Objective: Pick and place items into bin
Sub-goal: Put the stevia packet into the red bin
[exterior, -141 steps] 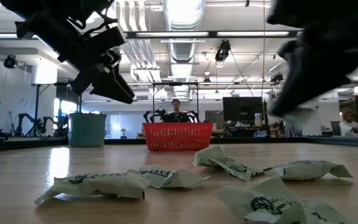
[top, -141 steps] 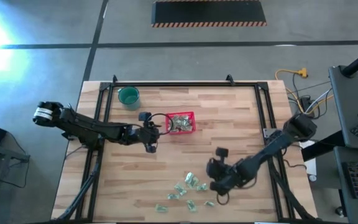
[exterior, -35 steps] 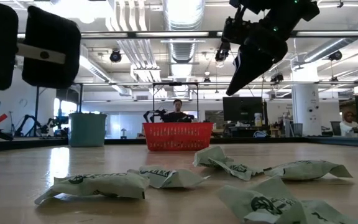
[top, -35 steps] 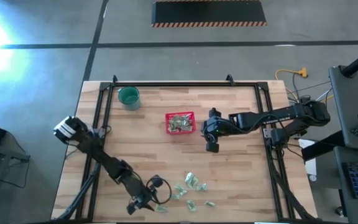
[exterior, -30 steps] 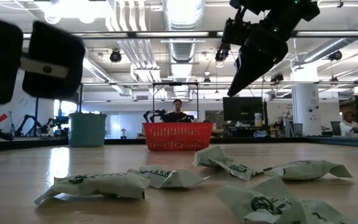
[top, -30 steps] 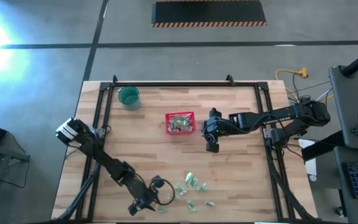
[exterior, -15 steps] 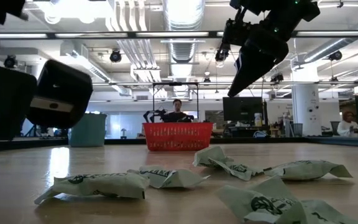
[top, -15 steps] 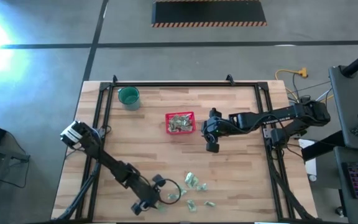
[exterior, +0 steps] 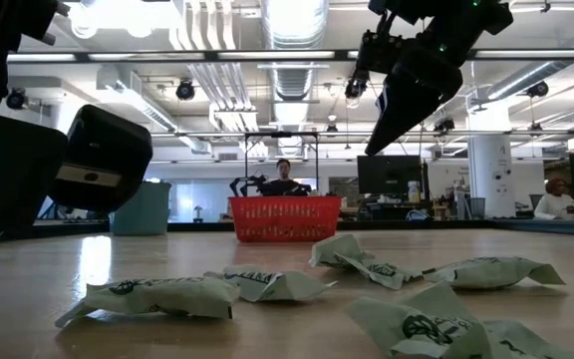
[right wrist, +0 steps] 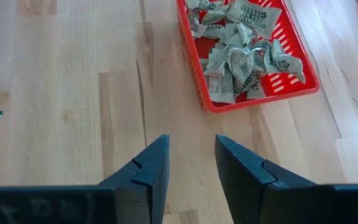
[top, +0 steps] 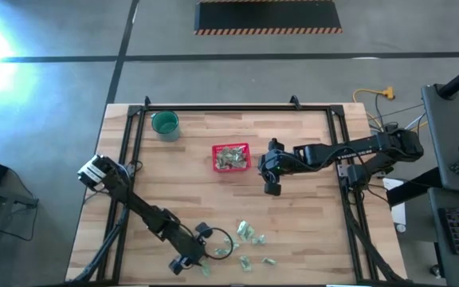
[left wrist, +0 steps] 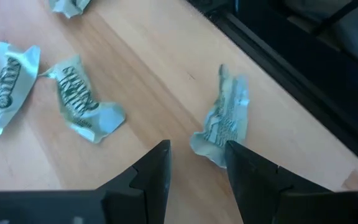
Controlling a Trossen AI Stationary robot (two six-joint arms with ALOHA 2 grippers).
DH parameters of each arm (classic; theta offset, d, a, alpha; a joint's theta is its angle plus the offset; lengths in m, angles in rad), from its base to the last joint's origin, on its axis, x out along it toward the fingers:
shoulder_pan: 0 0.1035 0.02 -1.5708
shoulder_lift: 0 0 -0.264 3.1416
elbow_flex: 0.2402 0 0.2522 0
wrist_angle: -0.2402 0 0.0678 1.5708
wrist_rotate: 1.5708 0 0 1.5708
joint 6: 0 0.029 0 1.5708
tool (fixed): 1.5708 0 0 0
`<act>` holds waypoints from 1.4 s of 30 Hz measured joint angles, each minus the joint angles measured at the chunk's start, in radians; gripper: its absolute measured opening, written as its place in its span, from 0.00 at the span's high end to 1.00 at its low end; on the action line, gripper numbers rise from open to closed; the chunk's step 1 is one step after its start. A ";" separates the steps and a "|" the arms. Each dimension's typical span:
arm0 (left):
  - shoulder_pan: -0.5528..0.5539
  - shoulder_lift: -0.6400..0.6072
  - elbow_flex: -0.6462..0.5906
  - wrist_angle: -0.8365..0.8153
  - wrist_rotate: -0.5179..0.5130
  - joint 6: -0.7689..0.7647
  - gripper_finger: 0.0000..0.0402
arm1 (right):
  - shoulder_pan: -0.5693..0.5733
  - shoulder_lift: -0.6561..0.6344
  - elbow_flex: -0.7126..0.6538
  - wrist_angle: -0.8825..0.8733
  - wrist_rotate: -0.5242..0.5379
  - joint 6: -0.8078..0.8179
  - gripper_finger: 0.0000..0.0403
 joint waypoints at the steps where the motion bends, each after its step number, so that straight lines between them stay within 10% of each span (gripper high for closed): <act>1: 0.000 0.000 0.002 0.002 0.003 0.000 0.66 | 0.000 0.000 0.000 0.000 0.000 0.000 0.71; 42: 0.012 0.035 0.002 0.069 0.074 0.011 0.76 | 0.000 0.000 -0.010 0.002 0.000 0.000 0.76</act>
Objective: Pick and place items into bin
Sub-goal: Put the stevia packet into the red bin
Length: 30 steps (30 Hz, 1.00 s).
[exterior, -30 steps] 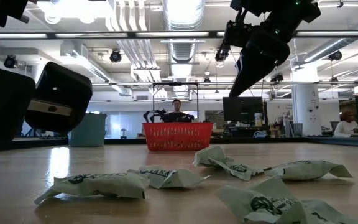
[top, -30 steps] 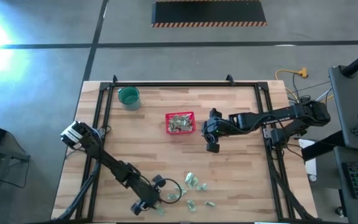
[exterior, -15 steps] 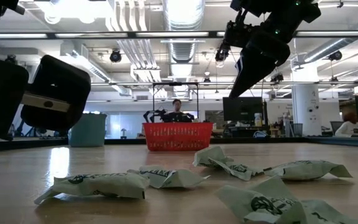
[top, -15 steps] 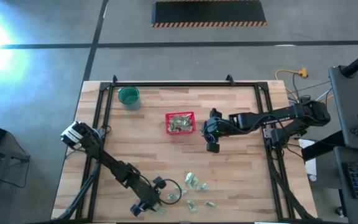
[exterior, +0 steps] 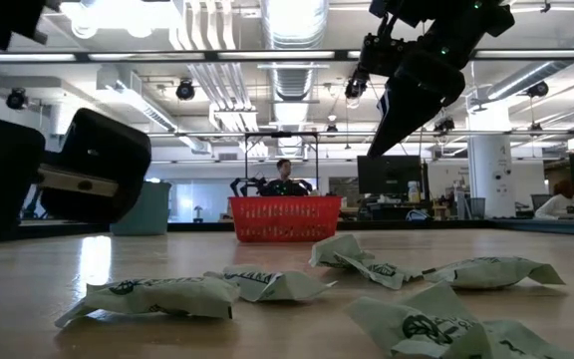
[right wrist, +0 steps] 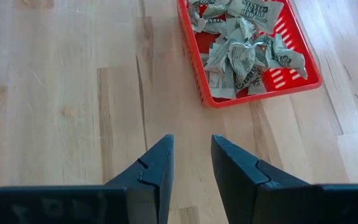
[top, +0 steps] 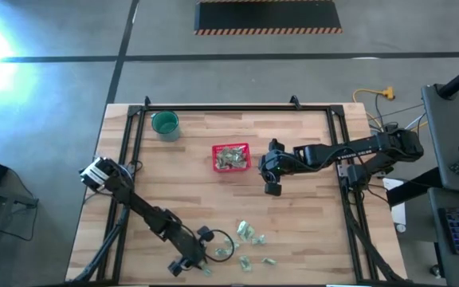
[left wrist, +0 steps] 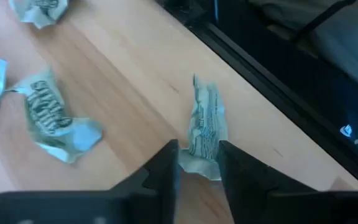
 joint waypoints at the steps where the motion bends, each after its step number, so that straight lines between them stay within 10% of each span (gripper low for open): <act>1: 0.002 0.000 0.000 -0.001 0.001 0.000 0.78 | 0.000 0.000 0.000 0.000 0.000 0.000 0.76; 16: 0.012 -0.023 -0.002 -0.022 -0.042 0.097 0.99 | 0.000 0.000 -0.005 0.000 0.000 0.000 0.78; 30: 0.061 -0.214 -0.029 -0.376 -0.876 0.195 0.99 | 0.000 0.000 -0.005 0.000 0.000 0.000 0.79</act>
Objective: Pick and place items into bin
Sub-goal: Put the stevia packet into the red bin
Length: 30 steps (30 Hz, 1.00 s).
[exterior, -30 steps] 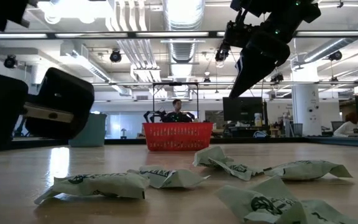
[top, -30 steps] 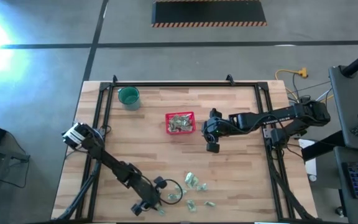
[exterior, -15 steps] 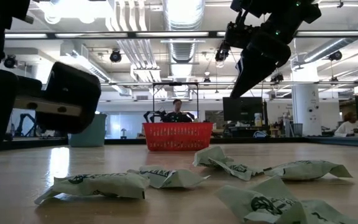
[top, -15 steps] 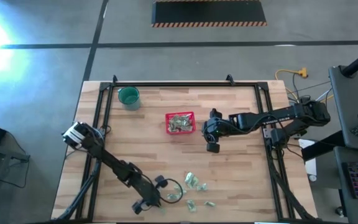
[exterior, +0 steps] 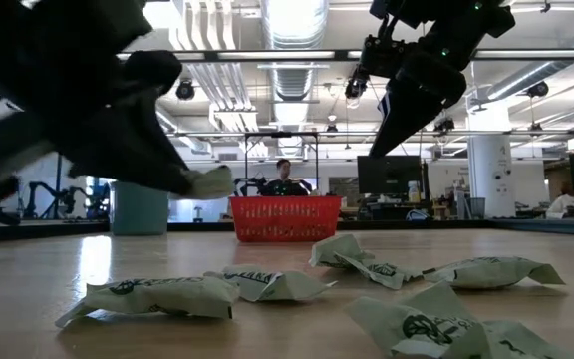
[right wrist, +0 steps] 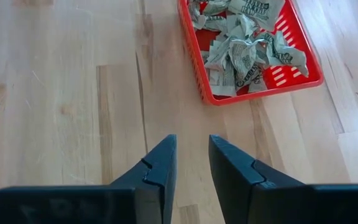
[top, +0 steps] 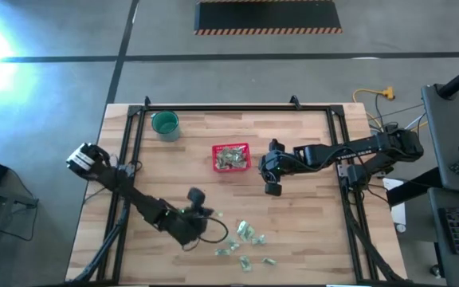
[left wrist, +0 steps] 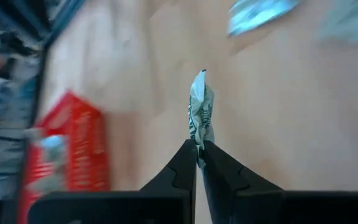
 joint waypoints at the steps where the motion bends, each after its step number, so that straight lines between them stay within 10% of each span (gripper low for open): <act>1: 0.017 -0.006 -0.001 -0.012 -0.015 0.026 1.00 | 0.000 0.000 0.000 0.000 0.000 0.000 0.80; 16: 0.468 -0.032 -0.009 0.087 -0.006 0.249 1.00 | 0.000 0.000 -0.005 0.002 0.000 0.005 0.80; 30: 0.590 -0.042 -0.009 0.166 0.181 0.246 1.00 | 0.000 0.000 -0.026 0.004 0.000 0.012 0.81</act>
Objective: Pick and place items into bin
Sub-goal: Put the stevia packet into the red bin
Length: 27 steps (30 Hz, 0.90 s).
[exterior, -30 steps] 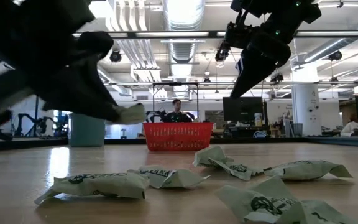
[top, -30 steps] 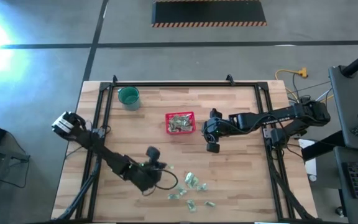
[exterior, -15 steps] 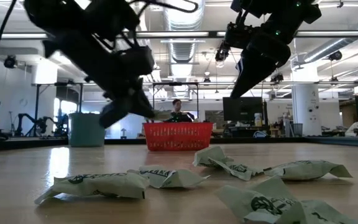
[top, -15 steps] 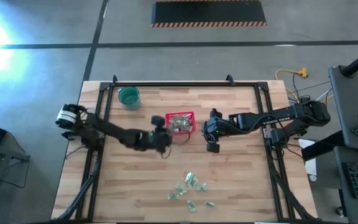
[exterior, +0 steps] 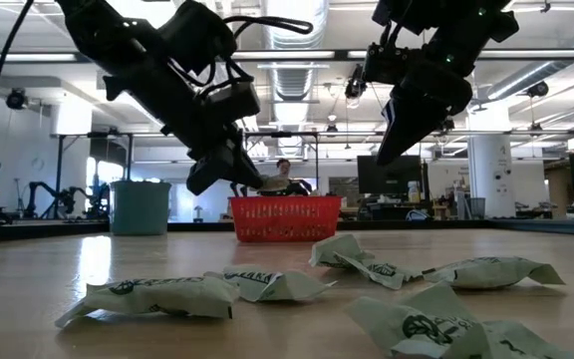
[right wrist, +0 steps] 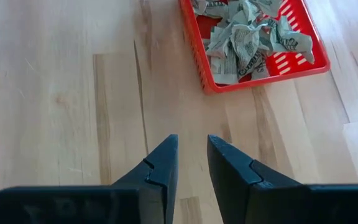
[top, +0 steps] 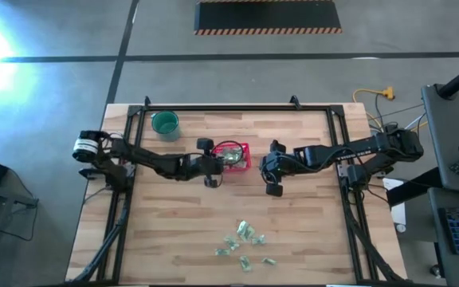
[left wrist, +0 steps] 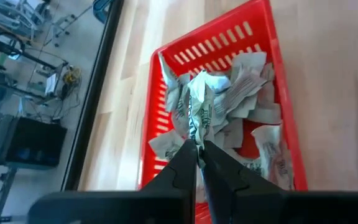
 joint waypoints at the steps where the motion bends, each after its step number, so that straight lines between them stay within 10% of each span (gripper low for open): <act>1: 0.000 0.000 0.000 0.000 0.000 0.000 1.00 | 0.000 0.000 -0.001 0.000 0.000 0.006 0.82; 15: -0.005 -0.003 -0.002 -0.007 0.004 0.023 0.70 | 0.009 0.005 -0.016 0.027 -0.008 0.141 0.79; 27: -0.146 -0.223 -0.012 -0.306 0.002 -0.069 0.59 | 0.115 0.148 -0.091 0.407 -0.386 0.111 0.74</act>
